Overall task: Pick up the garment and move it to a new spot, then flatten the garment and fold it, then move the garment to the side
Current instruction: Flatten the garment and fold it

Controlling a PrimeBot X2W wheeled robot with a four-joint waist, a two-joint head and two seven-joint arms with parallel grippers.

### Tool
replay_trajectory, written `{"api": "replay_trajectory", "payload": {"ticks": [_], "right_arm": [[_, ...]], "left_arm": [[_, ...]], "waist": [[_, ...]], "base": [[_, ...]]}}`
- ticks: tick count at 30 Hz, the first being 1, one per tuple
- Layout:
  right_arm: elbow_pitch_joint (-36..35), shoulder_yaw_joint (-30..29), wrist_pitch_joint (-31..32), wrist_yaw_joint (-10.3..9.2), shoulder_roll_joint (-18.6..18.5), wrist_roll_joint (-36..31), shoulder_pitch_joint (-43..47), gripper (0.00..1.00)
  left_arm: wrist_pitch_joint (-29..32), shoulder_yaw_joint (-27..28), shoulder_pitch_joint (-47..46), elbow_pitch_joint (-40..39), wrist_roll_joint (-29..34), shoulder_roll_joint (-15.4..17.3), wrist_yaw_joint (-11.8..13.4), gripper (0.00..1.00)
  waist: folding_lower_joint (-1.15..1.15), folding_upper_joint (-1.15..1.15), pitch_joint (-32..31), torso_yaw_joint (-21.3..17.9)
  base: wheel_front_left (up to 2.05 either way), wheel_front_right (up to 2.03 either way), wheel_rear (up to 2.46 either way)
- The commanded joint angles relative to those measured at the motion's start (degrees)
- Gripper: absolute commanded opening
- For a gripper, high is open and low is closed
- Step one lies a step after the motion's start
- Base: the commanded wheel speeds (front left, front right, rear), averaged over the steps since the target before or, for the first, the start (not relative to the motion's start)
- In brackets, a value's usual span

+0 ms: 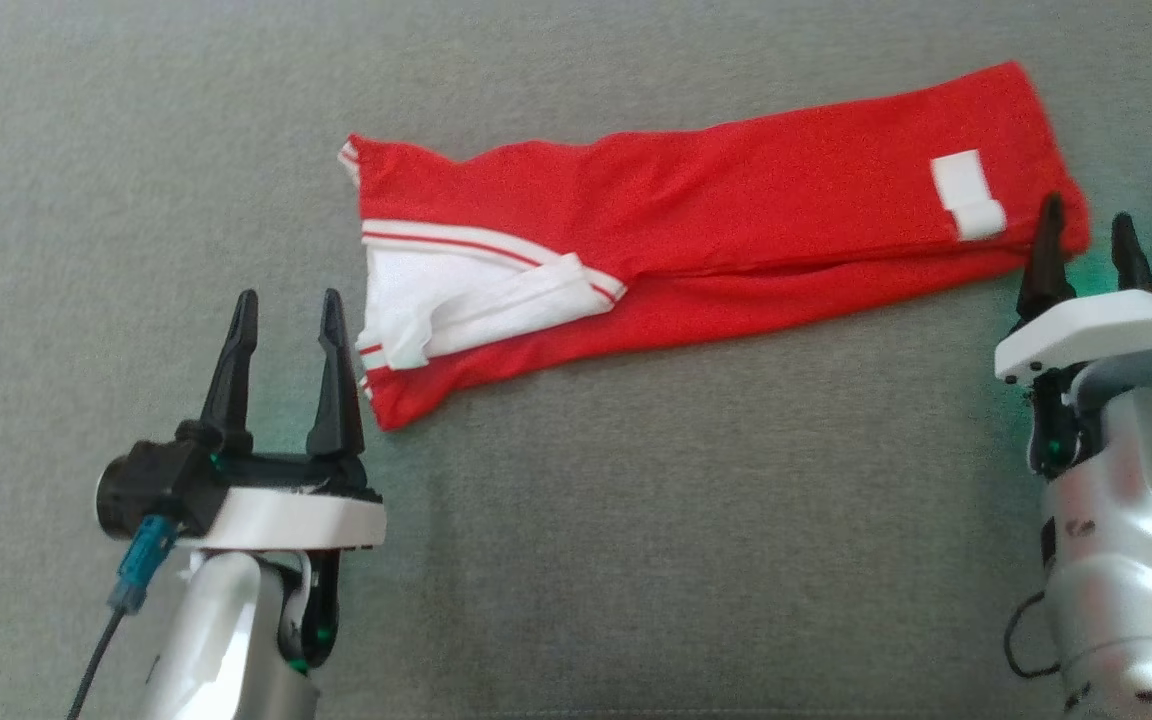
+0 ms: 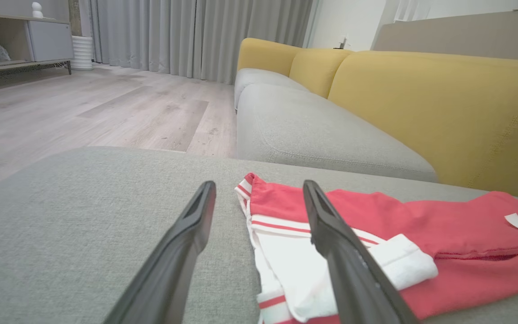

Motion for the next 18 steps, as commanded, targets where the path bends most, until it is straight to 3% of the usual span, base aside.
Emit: {"api": "replay_trajectory", "payload": {"ticks": [1, 6, 7, 8, 9, 14, 18], "right_arm": [[-0.1, 0.5, 0.2, -0.05, 0.2, -0.6, -1.5, 1.0], [9.9, -6.1, 0.9, -0.05, 0.2, -7.6, -5.0, 1.0], [11.3, -6.7, 0.7, -0.05, 0.2, -8.3, -5.4, 0.79], [12.5, -7.3, 0.4, -0.05, 0.2, -9.1, -5.7, 0.35], [13.6, -7.8, 0.0, -0.05, 0.2, -9.9, -5.9, 0.0], [16.1, -9.1, -2.5, -0.05, 0.2, -13.0, -6.9, 0.0], [13.1, -11.1, -3.5, -0.05, 0.2, -16.2, -6.4, 0.0]], "left_arm": [[-0.3, 1.8, -1.9, -1.6, 0.7, 0.4, -0.1, 1.0], [-0.3, 2.0, -3.5, -1.2, 1.6, 0.0, -0.9, 1.0], [-0.3, 2.3, -3.7, -1.2, 1.6, 0.0, -1.0, 1.0], [-0.3, 2.5, -3.7, -1.2, 1.6, 0.0, -1.0, 1.0], [-0.3, 2.6, -3.7, -1.2, 1.7, -0.1, -1.1, 1.0], [-0.3, 3.2, -2.8, -1.0, 2.0, -0.1, -1.2, 1.0], [-0.3, 3.6, -1.7, -1.2, 2.3, -0.2, -1.3, 1.0]], "waist": [[-0.02, 0.0, 1.6, 1.6], [-0.02, 0.0, 2.3, 3.0], [-0.02, 0.0, 2.3, 3.1], [-0.02, 0.0, 2.1, 3.1], [-0.02, 0.0, 1.9, 3.0], [-0.02, 0.0, 0.2, 1.8], [-0.02, 0.0, -1.6, -0.1]], "base": [[0.0, 0.0, 0.0], [0.0, 0.0, 0.0], [0.0, 0.0, 0.0], [0.0, 0.0, 0.0], [0.0, 0.0, 0.0], [0.0, 0.0, 0.0], [0.0, 0.0, 0.0]]}}
